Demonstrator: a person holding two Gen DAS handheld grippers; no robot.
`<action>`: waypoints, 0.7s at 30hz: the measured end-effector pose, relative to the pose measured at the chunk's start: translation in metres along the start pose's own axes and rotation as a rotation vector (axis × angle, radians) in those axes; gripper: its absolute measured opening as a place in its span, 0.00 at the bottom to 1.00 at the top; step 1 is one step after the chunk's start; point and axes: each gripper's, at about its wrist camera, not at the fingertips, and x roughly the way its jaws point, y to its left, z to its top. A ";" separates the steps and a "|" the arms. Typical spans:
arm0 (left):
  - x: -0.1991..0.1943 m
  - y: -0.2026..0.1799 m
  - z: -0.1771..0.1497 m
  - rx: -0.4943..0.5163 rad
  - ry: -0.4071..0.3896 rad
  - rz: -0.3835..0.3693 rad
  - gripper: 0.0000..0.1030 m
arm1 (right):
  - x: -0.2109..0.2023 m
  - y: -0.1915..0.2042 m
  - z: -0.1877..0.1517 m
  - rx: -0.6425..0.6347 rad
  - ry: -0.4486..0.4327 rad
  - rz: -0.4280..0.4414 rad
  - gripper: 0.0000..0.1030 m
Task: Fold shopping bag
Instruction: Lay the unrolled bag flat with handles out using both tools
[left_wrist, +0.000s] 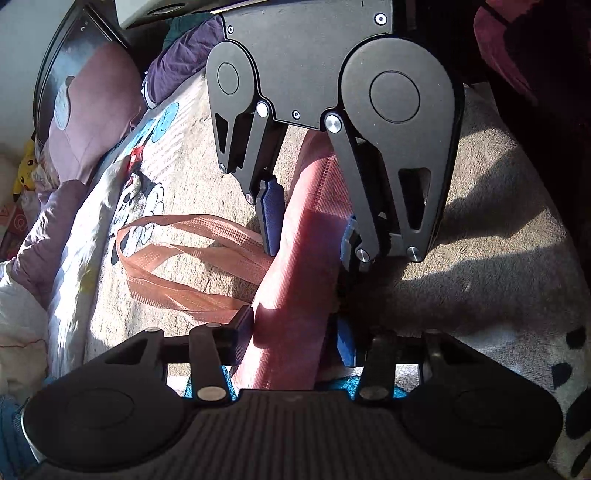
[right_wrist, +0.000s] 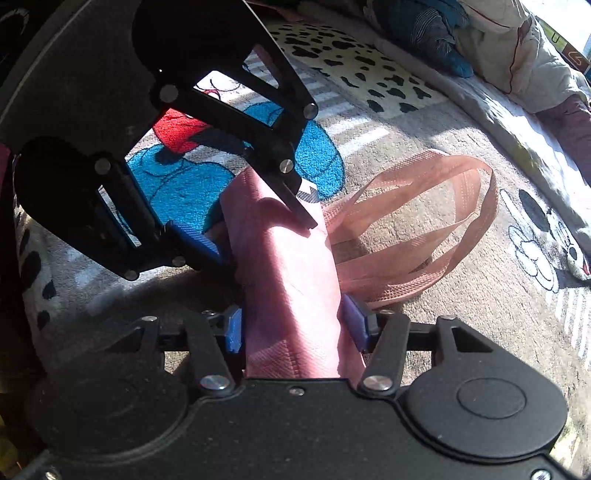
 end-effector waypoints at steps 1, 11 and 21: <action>-0.007 0.003 0.000 -0.036 -0.004 -0.011 0.49 | -0.002 -0.001 -0.002 0.019 -0.012 0.006 0.48; -0.082 -0.023 -0.015 -0.064 -0.120 -0.015 0.55 | -0.018 -0.023 -0.038 0.368 -0.048 0.377 0.46; -0.036 -0.033 0.000 0.129 -0.003 -0.078 0.52 | -0.014 -0.015 -0.034 0.242 -0.014 0.419 0.45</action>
